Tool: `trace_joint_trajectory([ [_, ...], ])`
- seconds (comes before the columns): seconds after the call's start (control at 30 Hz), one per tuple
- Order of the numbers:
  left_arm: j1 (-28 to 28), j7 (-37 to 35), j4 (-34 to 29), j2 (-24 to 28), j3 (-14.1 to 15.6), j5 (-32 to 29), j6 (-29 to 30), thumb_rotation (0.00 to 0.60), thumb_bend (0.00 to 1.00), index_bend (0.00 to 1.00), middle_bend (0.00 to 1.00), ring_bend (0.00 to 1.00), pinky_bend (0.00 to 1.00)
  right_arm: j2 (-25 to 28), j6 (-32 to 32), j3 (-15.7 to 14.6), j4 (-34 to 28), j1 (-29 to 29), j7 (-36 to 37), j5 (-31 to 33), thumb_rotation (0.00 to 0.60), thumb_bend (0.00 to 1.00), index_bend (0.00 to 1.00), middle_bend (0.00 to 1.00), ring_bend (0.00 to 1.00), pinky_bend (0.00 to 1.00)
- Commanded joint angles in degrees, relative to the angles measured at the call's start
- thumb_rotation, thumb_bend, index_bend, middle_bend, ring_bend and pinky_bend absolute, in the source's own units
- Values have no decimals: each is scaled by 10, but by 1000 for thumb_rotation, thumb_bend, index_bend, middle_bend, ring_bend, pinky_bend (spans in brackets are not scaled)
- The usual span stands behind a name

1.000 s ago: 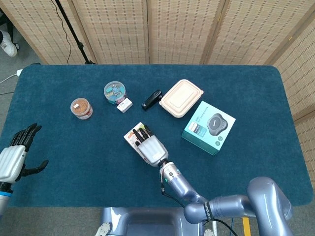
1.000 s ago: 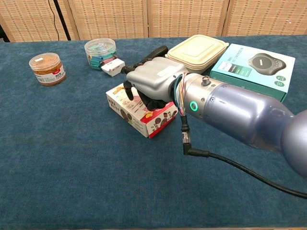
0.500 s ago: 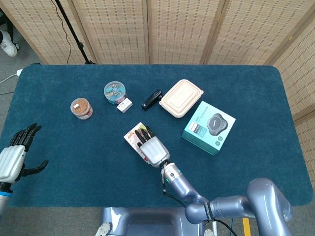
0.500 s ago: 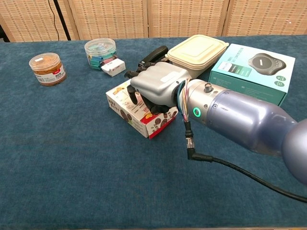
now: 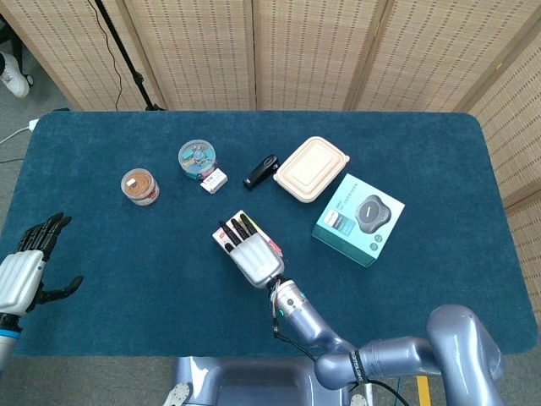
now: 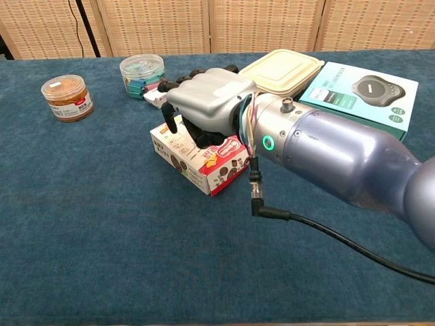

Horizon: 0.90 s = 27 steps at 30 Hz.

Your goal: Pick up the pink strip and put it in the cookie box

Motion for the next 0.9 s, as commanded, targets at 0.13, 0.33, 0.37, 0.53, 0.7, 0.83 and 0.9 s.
trace_joint_trajectory([
  [0.13,0,-4,1,2,-1,-1,-1,600,264,0,0,0,0,-5,-5,13,16,6,-2,17,600,1000,331,0,0,0],
  [0.33,1,-10,2,3,-2,-1,-3,600,264,0,0,0,0,-17,-9,17,45,11,-15,51,600,1000,332,0,0,0],
  [0.37,1,-11,3,4,-2,-1,-3,600,264,0,0,0,0,-17,-9,15,47,10,-16,51,600,1000,333,0,0,0],
  [0.53,2,-14,3,5,-3,0,-2,600,264,0,0,0,0,-15,-7,9,44,9,-13,44,600,1000,340,0,0,0],
  [0.7,2,-12,3,4,-3,-1,-3,600,264,0,0,0,0,-16,-3,5,38,8,-10,30,600,1000,341,0,0,0],
  [0.83,2,-11,2,4,-2,0,-3,600,264,0,0,0,0,-17,-3,2,42,8,-14,32,600,1000,342,0,0,0],
  [0.9,3,-11,3,4,-2,1,-2,600,264,0,0,0,0,-17,-3,1,46,7,-15,33,600,1000,342,0,0,0],
])
